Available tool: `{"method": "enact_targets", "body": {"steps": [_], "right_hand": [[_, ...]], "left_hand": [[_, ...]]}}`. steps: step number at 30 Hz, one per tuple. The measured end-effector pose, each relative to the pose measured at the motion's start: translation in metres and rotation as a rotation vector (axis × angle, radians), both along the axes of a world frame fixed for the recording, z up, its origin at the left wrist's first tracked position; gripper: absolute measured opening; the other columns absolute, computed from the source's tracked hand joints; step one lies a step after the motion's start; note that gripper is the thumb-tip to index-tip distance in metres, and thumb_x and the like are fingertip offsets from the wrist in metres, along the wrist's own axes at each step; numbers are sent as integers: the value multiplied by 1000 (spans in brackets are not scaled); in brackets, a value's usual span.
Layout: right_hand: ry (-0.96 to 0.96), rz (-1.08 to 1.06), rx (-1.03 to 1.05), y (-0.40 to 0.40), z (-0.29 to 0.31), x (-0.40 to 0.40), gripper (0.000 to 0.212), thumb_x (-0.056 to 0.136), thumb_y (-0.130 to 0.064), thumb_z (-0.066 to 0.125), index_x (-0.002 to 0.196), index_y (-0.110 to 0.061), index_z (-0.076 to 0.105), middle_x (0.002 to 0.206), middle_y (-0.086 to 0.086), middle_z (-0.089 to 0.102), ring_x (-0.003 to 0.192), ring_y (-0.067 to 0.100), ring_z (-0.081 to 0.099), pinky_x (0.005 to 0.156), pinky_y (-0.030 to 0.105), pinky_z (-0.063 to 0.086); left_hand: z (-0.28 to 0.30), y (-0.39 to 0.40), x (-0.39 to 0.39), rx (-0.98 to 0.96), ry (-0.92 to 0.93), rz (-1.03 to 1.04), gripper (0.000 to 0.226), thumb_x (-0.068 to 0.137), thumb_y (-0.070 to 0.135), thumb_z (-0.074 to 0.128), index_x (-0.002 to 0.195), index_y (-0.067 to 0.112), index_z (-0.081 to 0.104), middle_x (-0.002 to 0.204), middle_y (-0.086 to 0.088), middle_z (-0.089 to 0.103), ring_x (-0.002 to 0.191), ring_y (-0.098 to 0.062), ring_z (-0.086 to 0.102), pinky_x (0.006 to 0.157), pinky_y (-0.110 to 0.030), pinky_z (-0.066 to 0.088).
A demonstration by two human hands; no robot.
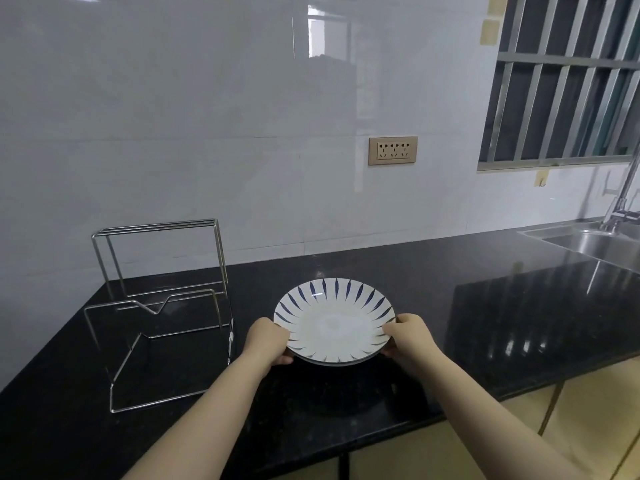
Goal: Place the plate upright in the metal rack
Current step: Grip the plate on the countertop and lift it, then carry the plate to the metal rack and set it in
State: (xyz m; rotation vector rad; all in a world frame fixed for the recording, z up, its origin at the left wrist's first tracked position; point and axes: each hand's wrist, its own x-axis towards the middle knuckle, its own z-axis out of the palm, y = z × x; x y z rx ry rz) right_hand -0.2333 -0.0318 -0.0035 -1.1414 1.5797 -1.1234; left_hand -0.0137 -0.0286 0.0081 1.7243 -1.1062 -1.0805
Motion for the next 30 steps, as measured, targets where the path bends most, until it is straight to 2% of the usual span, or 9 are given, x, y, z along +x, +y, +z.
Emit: {"method": "enact_targets", "body": {"steps": [2,4,10,14,20,23,25,27,30], "right_hand": [[-62,-18,-52,5,8,2,17,76,10,40,75,-6,48,70,17,43,56,25,42,39,24,43],[-57,-20,-109,8,16,3,16,74,7,42,76,-5,52,70,17,45,58,25,42,44,27,43],[-20,-16,-222,18,38,13,15,74,2,45,74,9,58,65,17,52,49,20,48,42,25,43],[-77,5,-276,28,56,25,15,74,3,46,75,6,60,58,13,50,35,12,43,40,23,38],[-95,53,-354,36,78,44,18,75,0,47,77,17,54,61,14,52,42,16,46,44,25,41],[-85,108,-399,40,92,60,14,78,-1,48,70,5,57,60,8,56,44,15,48,44,23,45],[-90,144,-434,42,99,71,19,79,0,48,62,-5,54,53,0,54,41,11,46,42,20,44],[-94,178,-461,44,105,84,20,81,1,47,63,-3,55,52,-2,52,40,8,43,40,16,42],[-77,218,-484,42,111,103,16,83,0,46,80,7,60,62,5,56,43,6,47,41,13,41]], "left_hand": [[9,4,4,-38,-14,-7,18,81,-1,46,92,-3,60,80,-9,61,56,-21,57,32,-18,45],[20,10,8,-68,-20,-17,16,81,0,48,91,-2,60,79,-8,62,56,-20,59,33,-18,46],[52,38,22,-189,-57,-84,19,84,1,51,69,12,56,66,-5,63,51,-17,59,35,-17,49],[69,51,36,-256,-76,-68,10,84,2,51,89,2,60,68,-9,65,41,-12,60,37,-19,50],[94,72,59,-359,-99,-58,13,86,4,50,94,3,60,71,-12,66,35,-8,60,36,-17,50],[105,80,77,-401,-118,-29,15,86,6,51,97,4,62,76,-12,69,46,-14,65,42,-21,54],[109,84,91,-427,-138,1,17,86,8,52,98,5,64,84,-14,71,65,-27,70,55,-32,60],[112,86,105,-450,-143,23,12,85,8,54,91,10,65,89,-15,72,76,-32,70,62,-38,60],[114,89,124,-475,-147,47,13,85,7,54,83,17,62,88,-9,72,77,-27,70,56,-33,59]]}}
